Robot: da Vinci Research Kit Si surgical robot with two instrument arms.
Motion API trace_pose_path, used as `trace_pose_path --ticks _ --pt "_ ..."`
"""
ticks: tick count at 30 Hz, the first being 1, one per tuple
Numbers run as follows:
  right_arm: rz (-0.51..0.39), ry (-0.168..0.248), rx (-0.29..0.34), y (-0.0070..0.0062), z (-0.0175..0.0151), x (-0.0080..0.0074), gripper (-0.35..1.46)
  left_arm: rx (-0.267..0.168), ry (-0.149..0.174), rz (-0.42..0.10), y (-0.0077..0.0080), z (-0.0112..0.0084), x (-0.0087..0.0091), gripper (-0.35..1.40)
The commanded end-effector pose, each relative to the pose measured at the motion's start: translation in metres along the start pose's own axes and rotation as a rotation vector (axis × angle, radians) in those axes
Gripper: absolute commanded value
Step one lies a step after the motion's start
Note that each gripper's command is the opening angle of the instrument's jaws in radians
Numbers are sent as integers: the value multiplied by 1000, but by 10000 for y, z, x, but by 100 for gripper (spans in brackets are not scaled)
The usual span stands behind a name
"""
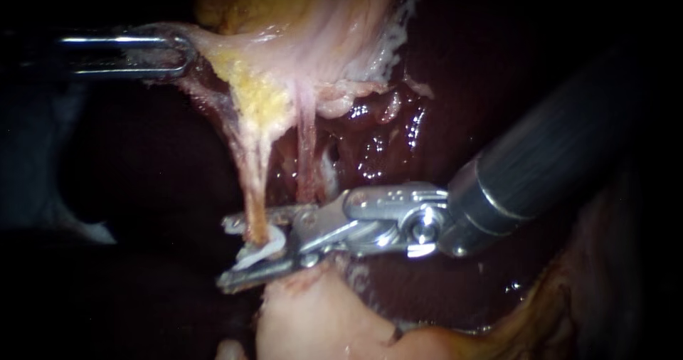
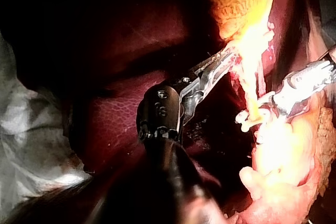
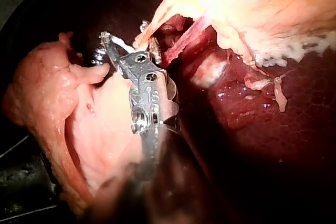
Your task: Clipping second clip left tube
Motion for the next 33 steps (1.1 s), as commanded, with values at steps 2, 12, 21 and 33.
trace_pose_path --ticks 2,12,21,33 --pt "8 0 6 -6 1 2 49 1 0 0 0 0 0 -35" --pt "0 -12 82 -51 13 11 45 0 0 0 0 0 0 -35" --pt "41 -8 71 -58 17 14 27 0 0 0 0 0 0 -35" --pt "97 -5 41 -51 14 14 -35 1 0 0 0 0 0 -35"
